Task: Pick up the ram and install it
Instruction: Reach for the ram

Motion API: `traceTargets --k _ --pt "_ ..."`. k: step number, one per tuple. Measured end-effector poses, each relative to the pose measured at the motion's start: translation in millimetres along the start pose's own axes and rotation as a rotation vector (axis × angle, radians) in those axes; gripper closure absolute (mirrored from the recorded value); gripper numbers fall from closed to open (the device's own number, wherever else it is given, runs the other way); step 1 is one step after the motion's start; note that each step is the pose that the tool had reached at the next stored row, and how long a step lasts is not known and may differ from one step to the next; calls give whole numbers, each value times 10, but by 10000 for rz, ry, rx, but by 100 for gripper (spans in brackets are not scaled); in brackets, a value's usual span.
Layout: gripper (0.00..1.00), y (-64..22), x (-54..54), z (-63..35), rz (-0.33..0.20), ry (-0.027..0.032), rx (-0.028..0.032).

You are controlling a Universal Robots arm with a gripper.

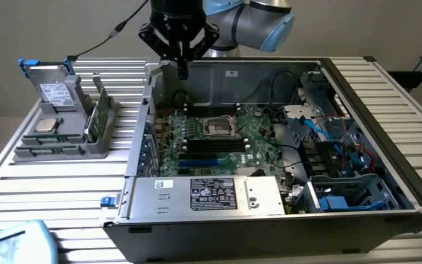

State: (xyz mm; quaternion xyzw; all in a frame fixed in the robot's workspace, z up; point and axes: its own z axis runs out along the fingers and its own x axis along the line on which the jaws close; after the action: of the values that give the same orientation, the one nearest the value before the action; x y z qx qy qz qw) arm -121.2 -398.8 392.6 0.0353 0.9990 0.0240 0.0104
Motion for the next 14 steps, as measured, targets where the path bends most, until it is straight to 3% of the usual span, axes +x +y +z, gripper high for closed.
traceTargets --k 7,14 --pt "89 -7 96 -2 1 2 -27" --pt "89 -21 299 -7 3 17 -76"
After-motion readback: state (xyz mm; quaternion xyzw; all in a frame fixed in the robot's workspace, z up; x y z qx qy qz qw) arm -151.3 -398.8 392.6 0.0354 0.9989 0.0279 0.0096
